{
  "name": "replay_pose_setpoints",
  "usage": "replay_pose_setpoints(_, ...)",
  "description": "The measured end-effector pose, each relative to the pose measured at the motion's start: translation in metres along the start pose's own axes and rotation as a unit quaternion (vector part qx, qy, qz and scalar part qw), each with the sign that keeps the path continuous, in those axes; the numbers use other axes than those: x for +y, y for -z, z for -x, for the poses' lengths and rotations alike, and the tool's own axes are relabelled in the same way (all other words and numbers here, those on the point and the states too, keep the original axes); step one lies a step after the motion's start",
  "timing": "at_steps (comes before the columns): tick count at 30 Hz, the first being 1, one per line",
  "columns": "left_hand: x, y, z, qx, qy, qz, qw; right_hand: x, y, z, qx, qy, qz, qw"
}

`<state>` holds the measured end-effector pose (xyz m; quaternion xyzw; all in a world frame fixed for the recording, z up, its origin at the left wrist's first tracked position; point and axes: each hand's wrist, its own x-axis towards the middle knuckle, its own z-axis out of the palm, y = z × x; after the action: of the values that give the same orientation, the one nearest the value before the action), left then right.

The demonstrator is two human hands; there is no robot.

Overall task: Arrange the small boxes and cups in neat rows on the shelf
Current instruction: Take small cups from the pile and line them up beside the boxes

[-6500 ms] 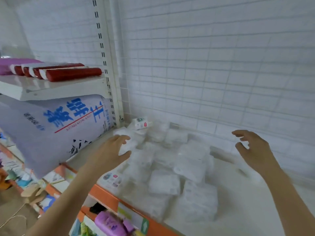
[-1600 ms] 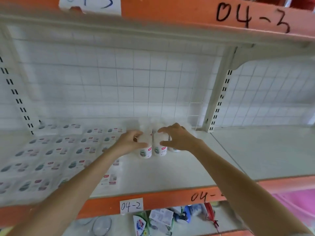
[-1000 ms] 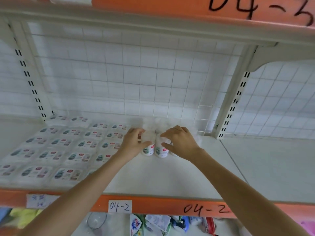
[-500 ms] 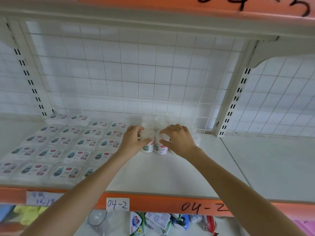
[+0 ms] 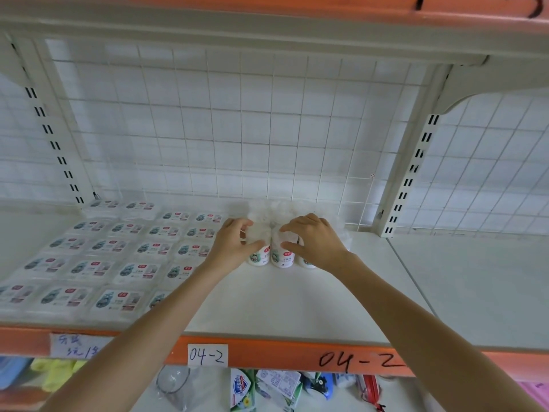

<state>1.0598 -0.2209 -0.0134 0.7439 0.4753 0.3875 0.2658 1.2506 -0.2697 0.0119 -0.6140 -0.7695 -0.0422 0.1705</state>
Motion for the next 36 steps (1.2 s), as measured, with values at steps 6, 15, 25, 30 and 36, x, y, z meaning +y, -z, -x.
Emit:
replay_pose_setpoints(6,0.002,0.000,0.001,0.001,-0.003,-0.007,1.000,0.001,0.002,0.000,-0.003,0.006,-0.018,1.000)
replay_pose_setpoints(15,0.005,0.002,0.004,-0.006,-0.001,-0.016,1.000,0.005,0.002,0.003,0.000,0.023,-0.008,1.000)
replay_pose_setpoints(25,0.040,-0.006,-0.001,0.021,-0.213,-0.109,0.971,0.057,0.058,0.028,0.064,-0.042,-0.111,0.991)
replay_pose_setpoints(30,0.068,-0.043,-0.012,-0.079,-0.248,-0.239,0.935,0.066,0.048,0.050,0.021,-0.083,-0.093,0.992)
replay_pose_setpoints(36,0.070,-0.059,-0.018,-0.120,-0.238,-0.242,0.933,0.064,0.036,0.057,-0.011,-0.106,-0.107,0.988)
